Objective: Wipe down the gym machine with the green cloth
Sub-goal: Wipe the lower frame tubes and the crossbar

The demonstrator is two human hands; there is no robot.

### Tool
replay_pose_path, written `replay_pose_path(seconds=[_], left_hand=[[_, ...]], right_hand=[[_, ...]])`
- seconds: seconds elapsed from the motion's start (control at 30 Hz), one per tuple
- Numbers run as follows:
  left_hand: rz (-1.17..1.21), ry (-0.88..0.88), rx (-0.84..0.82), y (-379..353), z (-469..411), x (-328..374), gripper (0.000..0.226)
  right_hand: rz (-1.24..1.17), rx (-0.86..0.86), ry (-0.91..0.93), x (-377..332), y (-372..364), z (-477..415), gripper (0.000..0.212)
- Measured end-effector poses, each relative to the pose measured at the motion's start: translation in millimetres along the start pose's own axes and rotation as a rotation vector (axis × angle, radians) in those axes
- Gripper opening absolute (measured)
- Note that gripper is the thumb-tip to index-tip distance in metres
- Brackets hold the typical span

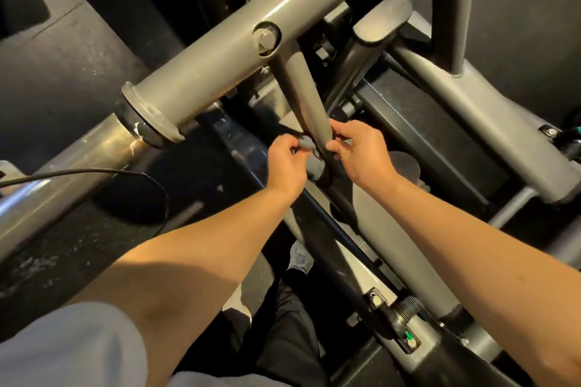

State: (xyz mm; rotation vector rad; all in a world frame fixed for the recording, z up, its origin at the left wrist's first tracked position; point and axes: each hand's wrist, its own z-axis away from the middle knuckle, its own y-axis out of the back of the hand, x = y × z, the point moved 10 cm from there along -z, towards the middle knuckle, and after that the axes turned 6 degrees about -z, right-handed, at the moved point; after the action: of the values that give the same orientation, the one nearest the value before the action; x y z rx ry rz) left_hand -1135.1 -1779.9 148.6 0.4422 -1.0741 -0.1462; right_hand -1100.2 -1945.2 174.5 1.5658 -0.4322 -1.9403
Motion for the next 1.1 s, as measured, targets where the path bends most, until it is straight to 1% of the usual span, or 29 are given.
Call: replay_pose_path(seconds=[0.03,0.1,0.2,0.27,0.37,0.4,0.5,0.53,0.57,0.63,0.7,0.77,0.83,0.9,0.93,1.03,1.1], left_hand=[[-0.037,0.041,-0.04,-11,2,-12,0.016],[-0.122,0.083,-0.128,-25,3,-21,0.011],[-0.248,0.02,-0.287,-22,11,-5,0.013],[-0.258,-0.037,-0.335,-10,18,14,0.011],[-0.247,-0.088,-0.388,11,37,39,0.006],[-0.222,-0.1,-0.404,19,43,47,0.009],[-0.16,-0.099,-0.432,46,61,66,0.02],[-0.139,-0.1,-0.442,55,67,73,0.023],[-0.125,-0.102,-0.452,63,72,80,0.025],[-0.069,-0.104,-0.488,76,82,94,0.026],[-0.042,-0.124,-0.524,91,92,114,0.025],[-0.058,-0.168,-0.539,104,97,131,0.028],[-0.12,-0.246,-0.55,118,101,150,0.031],[-0.207,-0.325,-0.508,137,101,168,0.032],[-0.241,-0.365,-0.455,148,99,177,0.032],[-0.406,-0.466,-0.175,191,86,202,0.023],[-0.562,-0.465,-0.034,213,76,208,0.02]], right_hand=[[-0.033,0.006,-0.012,0,0,3,0.045],[-0.095,0.048,-0.056,3,3,8,0.041],[-0.132,0.151,-0.146,3,15,27,0.033],[-0.166,0.185,-0.191,-5,22,42,0.027],[-0.274,0.115,-0.261,-22,17,65,0.021],[-0.328,0.083,-0.295,-28,15,73,0.023],[-0.517,0.022,-0.415,-50,7,102,0.049],[-0.616,0.012,-0.437,-59,6,110,0.048],[-0.712,0.007,-0.451,-71,5,119,0.042],[-0.847,0.009,-0.436,-93,6,129,0.032],[-0.896,0.012,-0.381,-113,7,135,0.027],[-0.86,0.031,-0.308,-133,12,136,0.022],[-0.733,0.07,-0.247,-151,21,134,0.017],[-0.635,0.126,-0.22,-166,33,131,0.012],[-0.611,0.144,-0.201,-176,39,129,0.01],[-0.604,0.202,-0.168,-197,58,119,0.007],[-0.567,0.252,-0.139,-206,73,109,0.007]])
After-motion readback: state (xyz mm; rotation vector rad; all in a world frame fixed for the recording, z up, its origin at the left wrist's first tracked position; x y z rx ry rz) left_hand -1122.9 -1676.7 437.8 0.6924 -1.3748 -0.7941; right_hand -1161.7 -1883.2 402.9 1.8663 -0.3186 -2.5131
